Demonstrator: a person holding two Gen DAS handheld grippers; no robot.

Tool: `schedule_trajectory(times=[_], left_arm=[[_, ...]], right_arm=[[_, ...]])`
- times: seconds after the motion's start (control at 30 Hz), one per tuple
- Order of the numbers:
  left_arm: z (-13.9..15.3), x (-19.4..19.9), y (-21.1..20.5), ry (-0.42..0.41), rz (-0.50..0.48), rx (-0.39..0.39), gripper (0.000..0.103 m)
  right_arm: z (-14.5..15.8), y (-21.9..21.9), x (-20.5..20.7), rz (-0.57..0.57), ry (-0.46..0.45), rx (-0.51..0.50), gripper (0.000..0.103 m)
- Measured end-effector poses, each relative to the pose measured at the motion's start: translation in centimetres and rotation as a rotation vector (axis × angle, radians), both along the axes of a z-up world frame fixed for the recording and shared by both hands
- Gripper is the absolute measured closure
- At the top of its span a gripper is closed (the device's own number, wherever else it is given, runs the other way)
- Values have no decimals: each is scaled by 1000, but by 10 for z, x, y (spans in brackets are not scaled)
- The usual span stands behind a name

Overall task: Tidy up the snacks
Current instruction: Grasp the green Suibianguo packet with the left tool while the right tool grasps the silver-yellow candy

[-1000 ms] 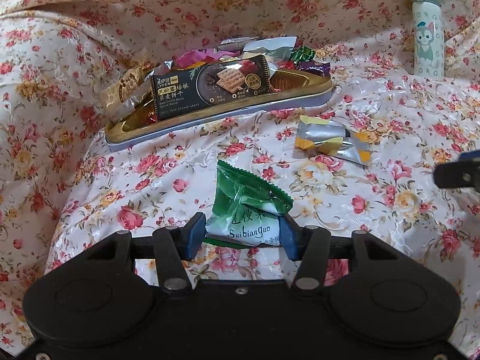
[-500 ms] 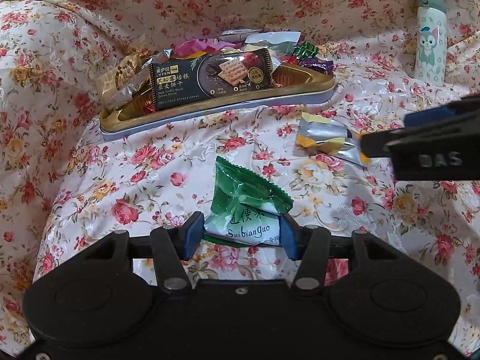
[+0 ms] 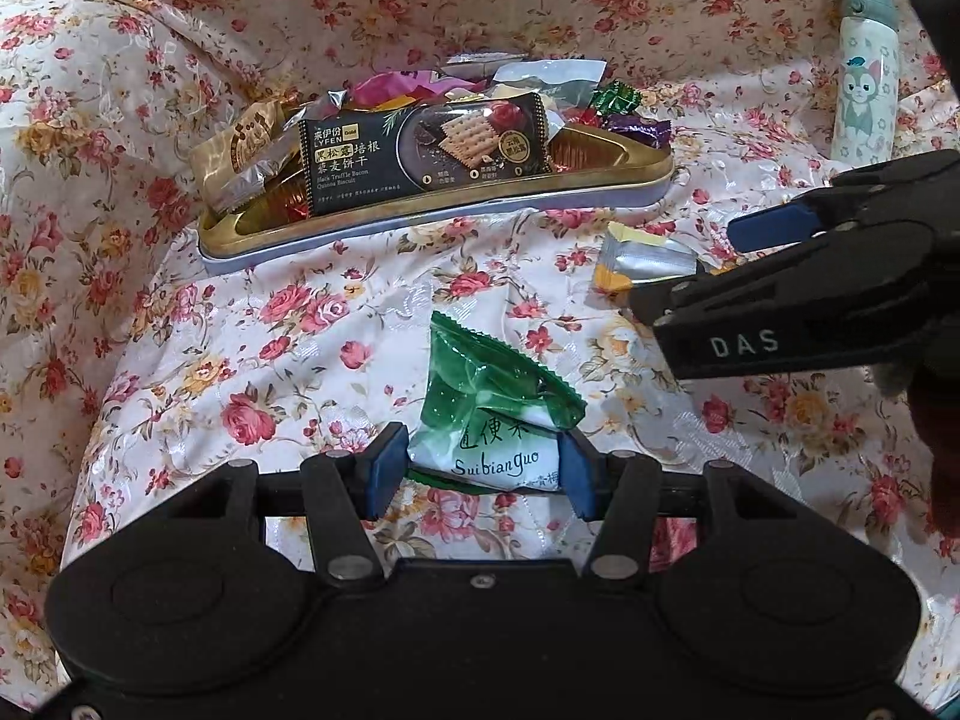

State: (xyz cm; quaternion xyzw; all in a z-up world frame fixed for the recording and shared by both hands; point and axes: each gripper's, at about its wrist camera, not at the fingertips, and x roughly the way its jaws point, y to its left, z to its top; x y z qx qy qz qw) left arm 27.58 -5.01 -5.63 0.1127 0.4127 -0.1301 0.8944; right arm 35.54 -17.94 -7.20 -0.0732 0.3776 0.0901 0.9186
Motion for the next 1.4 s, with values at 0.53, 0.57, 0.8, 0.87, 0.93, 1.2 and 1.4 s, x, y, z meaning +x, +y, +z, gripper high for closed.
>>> schedule_trajectory(times=[0.53, 0.57, 0.8, 0.87, 0.93, 1.2, 1.4], left_arm=[[0, 5, 7, 43, 20, -50, 45], [0, 4, 7, 43, 21, -50, 45], [0, 4, 8, 43, 25, -59, 45], [0, 4, 8, 48, 28, -61, 45], [1, 5, 7, 51, 29, -63, 45], [1, 6, 8, 57, 33, -68, 45], [1, 7, 8, 63, 34, -67, 45]], right_arm=[[-6, 2, 5, 1, -2, 30, 41], [-5, 2, 3, 7, -2, 34, 47], [-1, 6, -8, 10, 2, 53, 62], [1, 3, -11, -13, 7, 71, 64], [3, -2, -15, -50, 24, 87, 64], [11, -33, -45, -254, 113, 121, 64], [11, -53, -80, -387, 153, 126, 64]])
